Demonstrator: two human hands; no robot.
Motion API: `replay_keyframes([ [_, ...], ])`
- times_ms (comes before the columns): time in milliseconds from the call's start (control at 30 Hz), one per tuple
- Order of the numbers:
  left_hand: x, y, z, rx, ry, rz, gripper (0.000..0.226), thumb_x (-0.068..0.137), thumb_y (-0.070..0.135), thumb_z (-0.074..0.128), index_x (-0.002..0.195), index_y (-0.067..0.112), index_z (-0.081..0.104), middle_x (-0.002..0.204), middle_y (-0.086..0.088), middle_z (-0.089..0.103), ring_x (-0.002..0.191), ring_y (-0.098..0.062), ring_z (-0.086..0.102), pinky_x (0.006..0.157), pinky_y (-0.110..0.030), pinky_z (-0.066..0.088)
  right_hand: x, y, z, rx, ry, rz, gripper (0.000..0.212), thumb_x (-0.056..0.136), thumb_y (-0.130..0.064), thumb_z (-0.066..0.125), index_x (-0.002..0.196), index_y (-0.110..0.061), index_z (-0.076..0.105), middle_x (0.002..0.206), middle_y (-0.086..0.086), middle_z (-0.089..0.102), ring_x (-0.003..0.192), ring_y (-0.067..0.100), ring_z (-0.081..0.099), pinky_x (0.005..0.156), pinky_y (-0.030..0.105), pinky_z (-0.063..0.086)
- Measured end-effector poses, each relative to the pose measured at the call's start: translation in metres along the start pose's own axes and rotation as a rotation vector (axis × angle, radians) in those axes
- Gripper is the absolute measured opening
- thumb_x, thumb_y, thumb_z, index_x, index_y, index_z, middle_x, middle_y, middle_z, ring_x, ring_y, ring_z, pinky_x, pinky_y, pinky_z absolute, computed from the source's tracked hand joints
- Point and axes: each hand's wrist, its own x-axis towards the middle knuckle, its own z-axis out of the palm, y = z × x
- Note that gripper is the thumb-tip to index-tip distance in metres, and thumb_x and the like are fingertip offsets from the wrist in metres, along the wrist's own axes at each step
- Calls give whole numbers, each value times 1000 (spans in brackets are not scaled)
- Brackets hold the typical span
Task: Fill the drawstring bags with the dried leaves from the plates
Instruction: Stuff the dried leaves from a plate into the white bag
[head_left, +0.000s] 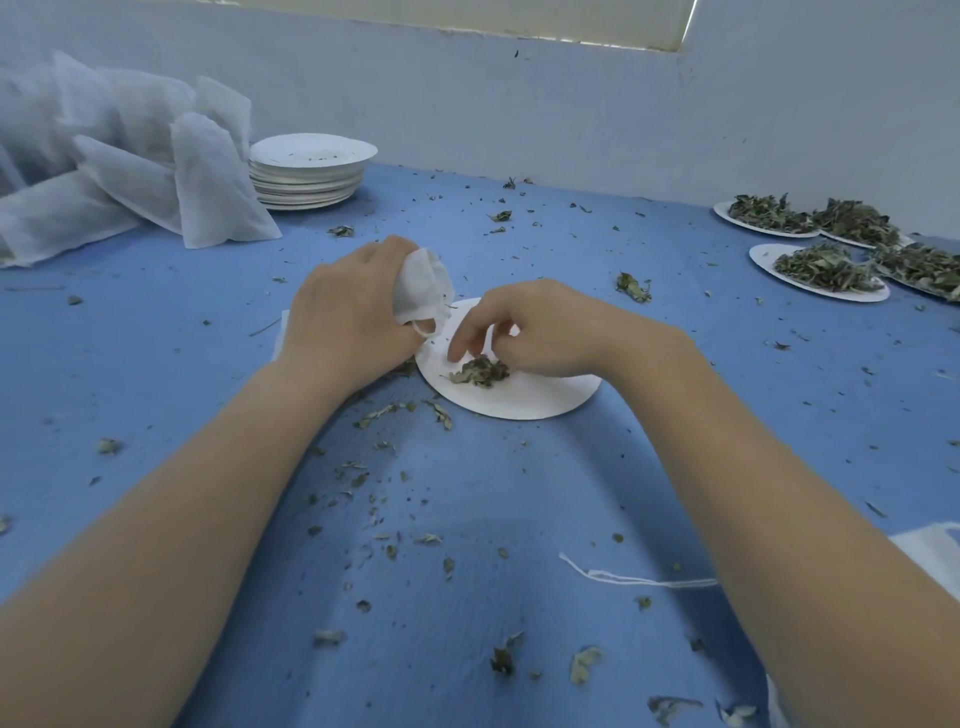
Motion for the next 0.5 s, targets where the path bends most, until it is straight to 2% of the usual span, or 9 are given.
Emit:
replay_keyframes([
  [67, 1, 0, 0, 0, 3, 3, 47, 72, 24, 68, 116, 11, 54, 107, -12, 61, 92, -35, 55, 72, -31, 31, -1, -1, -2, 21, -7, 17, 27, 87, -21, 54, 99, -41, 67, 99, -15, 57, 94, 10, 56, 80, 21, 44],
  [133, 0, -1, -1, 2, 7, 8, 47, 73, 24, 68, 115, 10, 54, 106, -13, 61, 92, -36, 55, 72, -31, 31, 0, -1, 0, -7, -54, 42, 21, 84, -35, 62, 103, -43, 64, 102, -12, 55, 95, 9, 55, 75, 17, 40],
  [300, -1, 1, 1, 10, 13, 6, 46, 72, 26, 66, 113, 11, 54, 104, -12, 61, 89, -36, 54, 70, -31, 29, -1, -5, 8, -4, -4, 23, 15, 79, -26, 67, 92, -33, 68, 101, -10, 59, 92, 10, 59, 83, 27, 48],
  [400, -1, 2, 1, 16, 11, 1, 45, 72, 26, 67, 112, 11, 54, 102, -12, 61, 88, -35, 54, 70, -30, 28, 2, -7, 10, -8, 46, 71, 9, 76, -23, 70, 82, -29, 71, 89, -12, 68, 85, 5, 62, 67, 16, 47],
  [500, -1, 2, 0, 33, 1, 0, 45, 71, 26, 67, 112, 11, 54, 101, -12, 61, 87, -35, 54, 69, -30, 27, 6, -10, 13, -18, 96, 75, 8, 73, -18, 71, 74, -26, 71, 71, -13, 64, 73, 6, 60, 47, 5, 38],
])
